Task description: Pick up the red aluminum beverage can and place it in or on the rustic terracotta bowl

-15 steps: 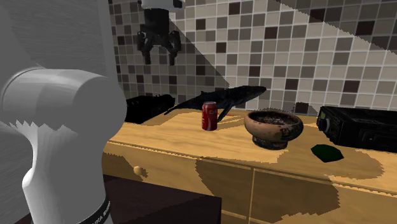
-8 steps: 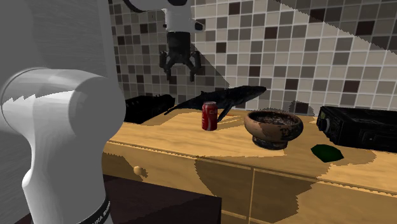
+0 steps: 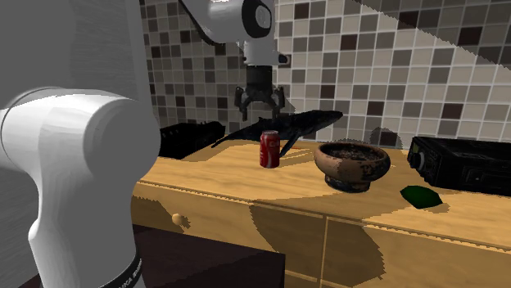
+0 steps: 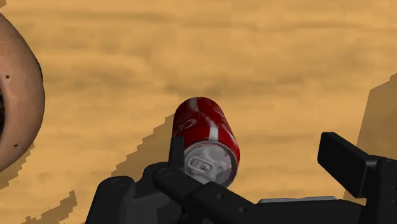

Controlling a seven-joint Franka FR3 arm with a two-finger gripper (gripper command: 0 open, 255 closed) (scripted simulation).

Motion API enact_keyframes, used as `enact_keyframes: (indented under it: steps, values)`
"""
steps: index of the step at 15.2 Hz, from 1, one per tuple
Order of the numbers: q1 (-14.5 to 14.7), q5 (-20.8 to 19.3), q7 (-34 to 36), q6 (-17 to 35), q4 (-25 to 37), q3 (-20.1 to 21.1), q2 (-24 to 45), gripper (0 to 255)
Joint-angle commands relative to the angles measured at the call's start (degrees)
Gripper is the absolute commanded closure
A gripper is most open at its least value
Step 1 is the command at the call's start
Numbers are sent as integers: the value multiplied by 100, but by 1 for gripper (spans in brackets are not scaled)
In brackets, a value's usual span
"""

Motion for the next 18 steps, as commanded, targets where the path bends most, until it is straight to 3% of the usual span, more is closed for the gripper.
enact_keyframes:
  steps: [1, 10, 18]
  values:
    - [-40, 40, -181, 241, 199, -100, 472, 0]
    - [-75, 143, -343, 916, 67, -160, 1042, 0]
    - [-75, 143, -343, 916, 67, -160, 1042, 0]
